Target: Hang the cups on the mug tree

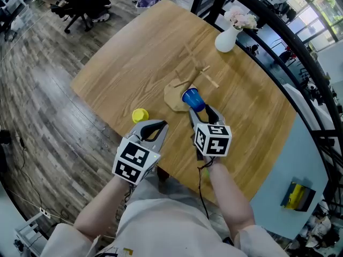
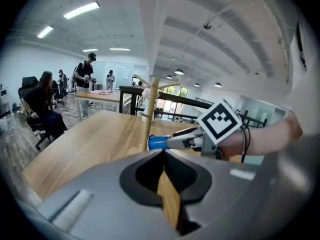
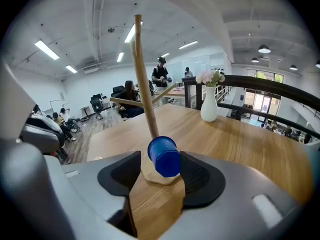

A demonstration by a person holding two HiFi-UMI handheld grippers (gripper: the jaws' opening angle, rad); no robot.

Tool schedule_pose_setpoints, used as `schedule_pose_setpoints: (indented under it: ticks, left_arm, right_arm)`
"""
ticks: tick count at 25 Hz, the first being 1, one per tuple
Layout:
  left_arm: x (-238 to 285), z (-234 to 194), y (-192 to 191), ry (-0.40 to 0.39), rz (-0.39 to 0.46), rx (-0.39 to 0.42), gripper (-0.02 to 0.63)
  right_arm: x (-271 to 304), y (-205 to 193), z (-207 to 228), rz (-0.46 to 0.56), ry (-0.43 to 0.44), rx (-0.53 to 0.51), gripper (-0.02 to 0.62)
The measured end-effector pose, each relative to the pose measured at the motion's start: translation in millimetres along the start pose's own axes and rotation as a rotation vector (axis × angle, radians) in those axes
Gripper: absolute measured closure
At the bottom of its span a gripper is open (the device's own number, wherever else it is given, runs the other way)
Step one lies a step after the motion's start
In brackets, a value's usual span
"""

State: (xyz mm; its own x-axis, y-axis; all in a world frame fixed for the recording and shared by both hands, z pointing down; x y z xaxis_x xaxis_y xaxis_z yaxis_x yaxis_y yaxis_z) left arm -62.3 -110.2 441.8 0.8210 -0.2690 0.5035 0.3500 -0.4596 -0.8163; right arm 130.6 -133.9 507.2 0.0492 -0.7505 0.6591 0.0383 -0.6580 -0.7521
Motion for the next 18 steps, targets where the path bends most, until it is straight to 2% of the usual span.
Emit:
schedule_pose_setpoints:
  ticks: [8,18]
  left_arm:
    - [-23,9,3,0.022,0.033,0.010,0.604]
    - [-56,43,34,0.029,0.116,0.074,0.604]
  right_arm:
    - [-32,7,0,0.056,-0.009,0.027,0.364]
    - [-112,31,9,0.221,-0.018,0.078,0.427]
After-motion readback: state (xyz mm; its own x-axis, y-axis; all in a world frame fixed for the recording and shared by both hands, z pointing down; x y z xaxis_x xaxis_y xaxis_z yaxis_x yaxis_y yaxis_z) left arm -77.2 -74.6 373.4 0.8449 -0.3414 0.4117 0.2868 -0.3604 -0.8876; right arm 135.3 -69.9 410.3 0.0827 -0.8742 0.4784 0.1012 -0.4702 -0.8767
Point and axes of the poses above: the fingertips, and each gripper's own axes: x forward along the fingers, z to its right, y out of its top, the point moved 8 cm from there along -x, backward along the fingers, and after that the axes turned 13 degrees about -y, right-handed, at the moved point
